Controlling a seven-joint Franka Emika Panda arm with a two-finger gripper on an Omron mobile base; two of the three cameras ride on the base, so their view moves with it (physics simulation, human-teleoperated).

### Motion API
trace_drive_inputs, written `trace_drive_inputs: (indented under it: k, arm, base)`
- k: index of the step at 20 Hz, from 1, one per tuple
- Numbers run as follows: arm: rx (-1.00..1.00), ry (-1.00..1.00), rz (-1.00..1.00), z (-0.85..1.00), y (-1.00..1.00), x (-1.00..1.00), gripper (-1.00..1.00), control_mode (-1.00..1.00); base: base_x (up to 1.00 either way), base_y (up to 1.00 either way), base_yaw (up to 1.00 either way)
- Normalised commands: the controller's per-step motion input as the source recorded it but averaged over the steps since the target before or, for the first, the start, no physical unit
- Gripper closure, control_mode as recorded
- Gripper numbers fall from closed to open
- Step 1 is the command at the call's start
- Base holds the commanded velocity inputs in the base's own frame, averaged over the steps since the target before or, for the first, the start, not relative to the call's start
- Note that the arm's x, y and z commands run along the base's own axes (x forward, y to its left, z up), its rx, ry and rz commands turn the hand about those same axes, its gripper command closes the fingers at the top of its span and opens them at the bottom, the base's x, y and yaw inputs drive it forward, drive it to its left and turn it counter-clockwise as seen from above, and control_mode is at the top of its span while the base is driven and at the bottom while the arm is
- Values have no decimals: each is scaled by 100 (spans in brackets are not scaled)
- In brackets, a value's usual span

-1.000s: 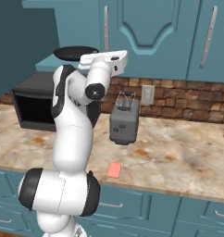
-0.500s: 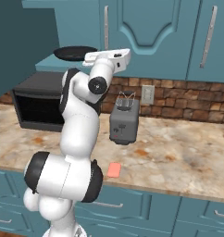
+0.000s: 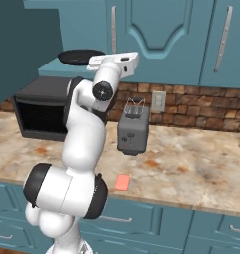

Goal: Pick the pan from the cabinet and place it on the stove. Then turn on the stove burner for the pan.

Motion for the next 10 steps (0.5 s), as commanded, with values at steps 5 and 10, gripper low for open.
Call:
trace_drive_inputs:
  k: [5, 10]
  arm:
    - [-3, -2, 0, 0, 21, -5, 100, -100]
    - [-2, 2, 1, -1, -3, 0, 100, -100]
  base:
    - [0, 0, 0]
    - [0, 0, 0]
